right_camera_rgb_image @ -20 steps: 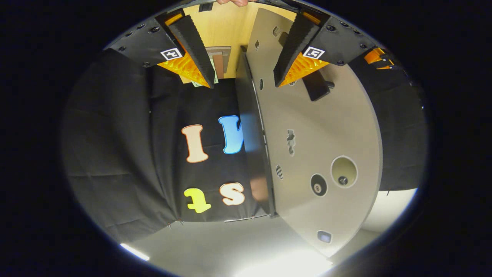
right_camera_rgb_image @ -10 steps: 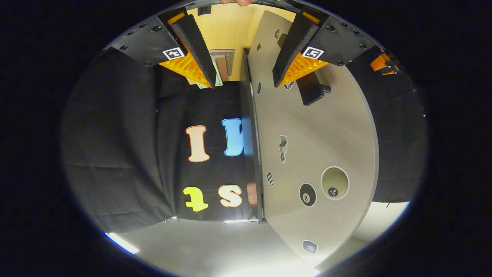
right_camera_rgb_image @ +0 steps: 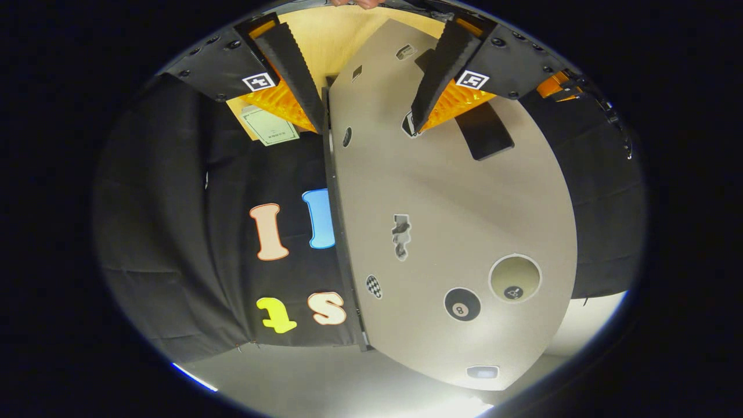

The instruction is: Open the cabinet door with the right hand, grasp the bottle in the cabinet with the left hand and place it on the coaster, then close the cabinet door with the right hand.

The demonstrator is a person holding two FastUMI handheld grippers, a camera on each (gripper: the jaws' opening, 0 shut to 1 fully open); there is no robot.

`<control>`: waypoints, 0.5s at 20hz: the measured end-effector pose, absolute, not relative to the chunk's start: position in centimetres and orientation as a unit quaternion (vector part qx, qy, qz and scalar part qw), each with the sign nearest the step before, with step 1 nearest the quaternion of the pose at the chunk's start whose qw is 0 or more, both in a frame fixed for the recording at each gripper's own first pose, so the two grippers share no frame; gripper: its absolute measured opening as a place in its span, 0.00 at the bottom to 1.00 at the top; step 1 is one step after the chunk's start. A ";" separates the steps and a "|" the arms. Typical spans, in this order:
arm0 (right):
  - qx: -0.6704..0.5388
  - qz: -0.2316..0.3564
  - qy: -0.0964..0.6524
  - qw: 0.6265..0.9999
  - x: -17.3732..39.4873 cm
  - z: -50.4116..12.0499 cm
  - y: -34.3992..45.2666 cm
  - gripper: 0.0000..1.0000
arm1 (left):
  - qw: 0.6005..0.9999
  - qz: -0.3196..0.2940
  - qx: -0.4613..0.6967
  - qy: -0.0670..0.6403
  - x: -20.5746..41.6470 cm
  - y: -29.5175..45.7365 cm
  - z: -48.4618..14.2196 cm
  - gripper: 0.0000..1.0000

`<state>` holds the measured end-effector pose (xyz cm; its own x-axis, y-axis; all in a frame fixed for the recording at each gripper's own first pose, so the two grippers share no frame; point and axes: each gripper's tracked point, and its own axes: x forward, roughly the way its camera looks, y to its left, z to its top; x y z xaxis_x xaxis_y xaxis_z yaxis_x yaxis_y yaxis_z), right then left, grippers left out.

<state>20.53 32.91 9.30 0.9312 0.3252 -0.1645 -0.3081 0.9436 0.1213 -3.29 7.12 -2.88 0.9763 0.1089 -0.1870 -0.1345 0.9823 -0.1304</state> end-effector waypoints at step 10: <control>0.054 0.208 0.087 0.973 23.1 8.9 43.4 0.97 | 0.993 0.059 -0.063 0.080 -0.2 13.5 -3.3 0.89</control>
